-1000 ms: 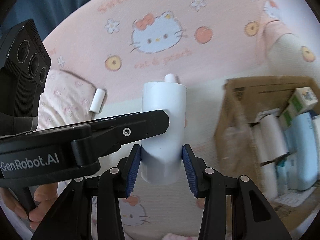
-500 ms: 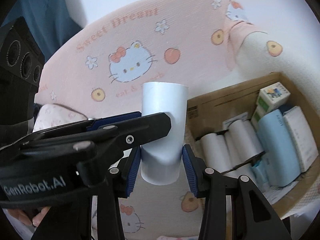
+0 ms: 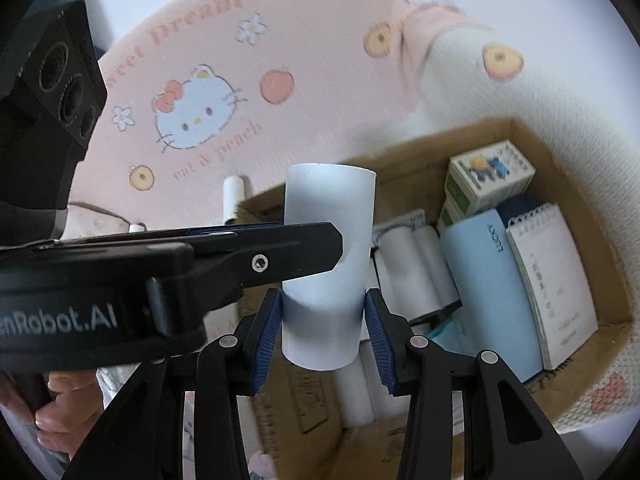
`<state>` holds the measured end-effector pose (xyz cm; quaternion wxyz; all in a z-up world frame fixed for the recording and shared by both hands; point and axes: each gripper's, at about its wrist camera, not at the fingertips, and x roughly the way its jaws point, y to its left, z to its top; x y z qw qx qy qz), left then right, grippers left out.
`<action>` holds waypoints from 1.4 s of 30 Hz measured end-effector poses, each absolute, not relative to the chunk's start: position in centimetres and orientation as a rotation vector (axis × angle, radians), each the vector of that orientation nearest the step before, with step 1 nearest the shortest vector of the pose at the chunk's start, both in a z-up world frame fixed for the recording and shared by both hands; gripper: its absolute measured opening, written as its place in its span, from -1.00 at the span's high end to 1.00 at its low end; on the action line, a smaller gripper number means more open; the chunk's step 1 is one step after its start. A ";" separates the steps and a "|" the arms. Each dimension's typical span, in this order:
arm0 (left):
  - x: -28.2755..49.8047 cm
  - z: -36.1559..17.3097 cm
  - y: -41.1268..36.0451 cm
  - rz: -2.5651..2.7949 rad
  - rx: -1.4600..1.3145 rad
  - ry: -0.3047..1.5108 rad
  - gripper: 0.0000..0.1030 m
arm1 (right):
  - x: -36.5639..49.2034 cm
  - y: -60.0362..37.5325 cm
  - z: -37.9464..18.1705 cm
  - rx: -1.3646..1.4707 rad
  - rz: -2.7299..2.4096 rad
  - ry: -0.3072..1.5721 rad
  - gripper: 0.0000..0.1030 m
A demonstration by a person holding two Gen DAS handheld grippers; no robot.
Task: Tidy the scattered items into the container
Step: 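Carry the held tube with the right gripper toward the cardboard box, then lower the held white tubes into the box and open both grippers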
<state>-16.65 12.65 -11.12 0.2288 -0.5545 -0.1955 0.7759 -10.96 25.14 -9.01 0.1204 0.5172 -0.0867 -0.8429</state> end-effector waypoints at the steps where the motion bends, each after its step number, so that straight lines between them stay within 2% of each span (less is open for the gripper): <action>1: -17.0 -11.4 12.9 2.132 -1.535 -0.535 0.23 | -11.4 25.7 -9.3 1.531 -2.448 -0.270 0.22; 24: -21.7 -17.8 14.2 2.063 -1.818 -0.491 0.23 | -18.1 27.3 -15.9 1.781 -2.162 -0.194 0.22; 31: -21.2 -18.1 15.6 2.086 -1.853 -0.312 0.24 | -18.1 27.5 -18.1 1.850 -2.100 -0.149 0.23; 36: -21.1 -18.1 15.9 2.097 -1.844 -0.272 0.24 | -17.8 28.2 -18.8 1.845 -2.099 -0.182 0.23; 38: -20.9 -18.1 15.9 2.101 -1.847 -0.266 0.33 | -17.6 28.5 -18.5 1.837 -2.113 -0.195 0.23; 42: -20.6 -18.4 16.0 2.090 -1.854 -0.248 0.74 | -17.2 29.3 -17.9 1.849 -2.118 -0.239 0.23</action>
